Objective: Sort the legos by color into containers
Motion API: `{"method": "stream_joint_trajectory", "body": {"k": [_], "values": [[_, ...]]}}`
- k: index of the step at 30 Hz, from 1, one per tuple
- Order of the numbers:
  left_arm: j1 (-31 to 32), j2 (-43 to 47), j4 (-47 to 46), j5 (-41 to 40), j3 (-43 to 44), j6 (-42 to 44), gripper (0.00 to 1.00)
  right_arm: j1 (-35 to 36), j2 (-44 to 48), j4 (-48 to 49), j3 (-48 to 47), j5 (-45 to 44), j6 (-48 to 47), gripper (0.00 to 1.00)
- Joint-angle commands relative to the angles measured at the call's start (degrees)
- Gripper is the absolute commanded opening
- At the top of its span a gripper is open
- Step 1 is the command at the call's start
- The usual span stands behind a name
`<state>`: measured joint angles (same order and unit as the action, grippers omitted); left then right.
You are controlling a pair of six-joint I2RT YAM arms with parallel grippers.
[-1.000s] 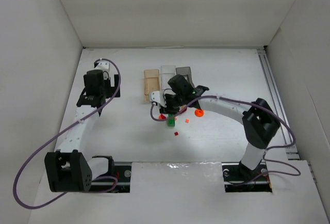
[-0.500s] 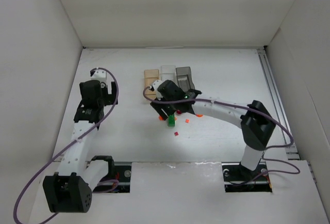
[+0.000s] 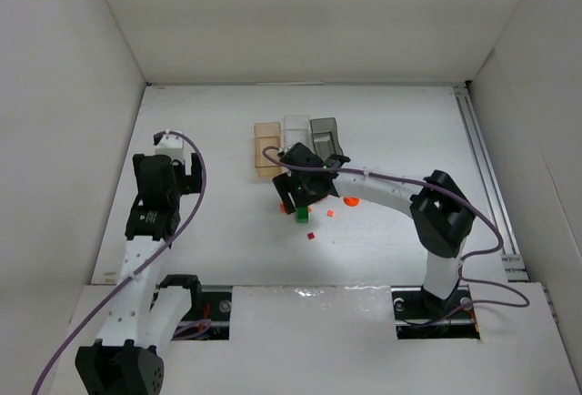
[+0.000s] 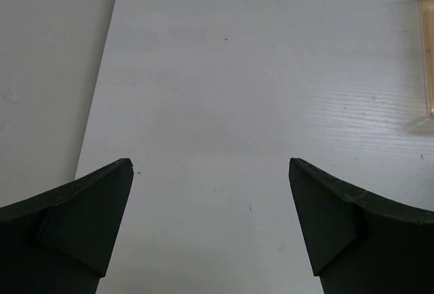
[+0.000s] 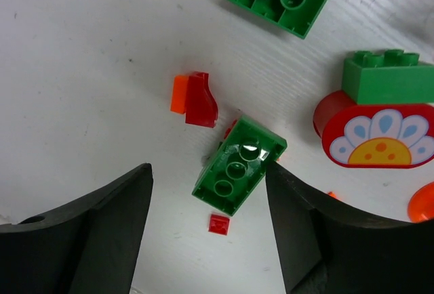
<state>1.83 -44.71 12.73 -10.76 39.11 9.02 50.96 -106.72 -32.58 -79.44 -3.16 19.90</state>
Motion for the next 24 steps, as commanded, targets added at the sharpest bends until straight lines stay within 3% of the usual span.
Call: {"method": "stream_joint_trajectory", "body": {"k": [1, 9, 16, 24], "values": [[0.11, 1.38, 0.80, -1.19, -0.53, 1.44, 1.00, 0.02, -1.12, -0.04, 1.74, 1.40, 3.83, 0.74], [0.11, 1.91, 0.80, -1.19, -0.53, 1.44, 1.00, -0.60, -1.65, 0.50, 2.79, -0.80, 3.83, 0.76], [0.11, 1.38, -0.34, -1.19, -1.06, 1.97, 1.00, -1.21, -2.18, 1.82, 3.33, -1.32, 3.30, 0.61], [0.11, 0.85, -2.53, -1.19, -2.81, 3.64, 1.00, -1.21, 4.58, 3.22, 7.00, -2.99, 1.37, 0.62]]}}
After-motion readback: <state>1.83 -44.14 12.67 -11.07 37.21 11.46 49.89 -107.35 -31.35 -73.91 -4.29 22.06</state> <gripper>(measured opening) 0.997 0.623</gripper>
